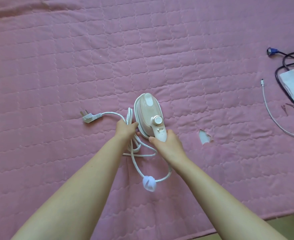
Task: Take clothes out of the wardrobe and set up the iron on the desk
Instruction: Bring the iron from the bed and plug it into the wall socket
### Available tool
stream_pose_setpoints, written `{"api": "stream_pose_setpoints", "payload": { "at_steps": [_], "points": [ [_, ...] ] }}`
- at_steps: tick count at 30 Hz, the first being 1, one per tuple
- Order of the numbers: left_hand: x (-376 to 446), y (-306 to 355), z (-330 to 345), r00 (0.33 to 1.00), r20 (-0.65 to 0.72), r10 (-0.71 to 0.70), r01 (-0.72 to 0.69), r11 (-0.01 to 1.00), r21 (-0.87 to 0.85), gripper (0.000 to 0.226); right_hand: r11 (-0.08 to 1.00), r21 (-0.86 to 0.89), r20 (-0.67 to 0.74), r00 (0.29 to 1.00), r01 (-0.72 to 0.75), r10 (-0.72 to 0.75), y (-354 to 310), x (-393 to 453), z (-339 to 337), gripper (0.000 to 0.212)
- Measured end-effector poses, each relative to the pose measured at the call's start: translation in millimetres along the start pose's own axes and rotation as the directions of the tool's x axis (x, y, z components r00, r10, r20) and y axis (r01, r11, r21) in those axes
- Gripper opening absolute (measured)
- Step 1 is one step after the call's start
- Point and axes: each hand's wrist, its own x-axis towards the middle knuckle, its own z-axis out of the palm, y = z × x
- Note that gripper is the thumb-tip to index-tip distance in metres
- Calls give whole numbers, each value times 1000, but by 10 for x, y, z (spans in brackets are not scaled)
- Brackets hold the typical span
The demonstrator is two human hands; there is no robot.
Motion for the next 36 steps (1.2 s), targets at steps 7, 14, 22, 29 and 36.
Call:
{"api": "stream_pose_setpoints", "payload": {
  "at_steps": [7, 14, 22, 29, 36],
  "points": [
    [-70, -15, 20, 999, 0, -33, 33, 999, -33, 6, 986, -153, 3, 998, 65, -65, 31, 0, -134, 36],
    [-418, -3, -74, 992, 57, -113, 117, 991, -64, 8, 990, -121, 97, 993, 73, -61, 118, -144, -325, 30],
    [-848, -26, -246, 989, 40, -142, 148, 962, -231, 6, 988, -103, 162, 982, 119, -102, -3, -472, -434, 27],
    [-1492, 176, -555, 995, -66, -78, 53, 947, -316, 9, 960, -127, 192, 956, 250, -223, -402, -1126, -642, 19],
    [-2436, 365, -886, 979, -199, -41, -43, 915, -402, 19, 908, -182, 230, 914, 378, -334, -802, -1957, -870, 18]
  ]
}}
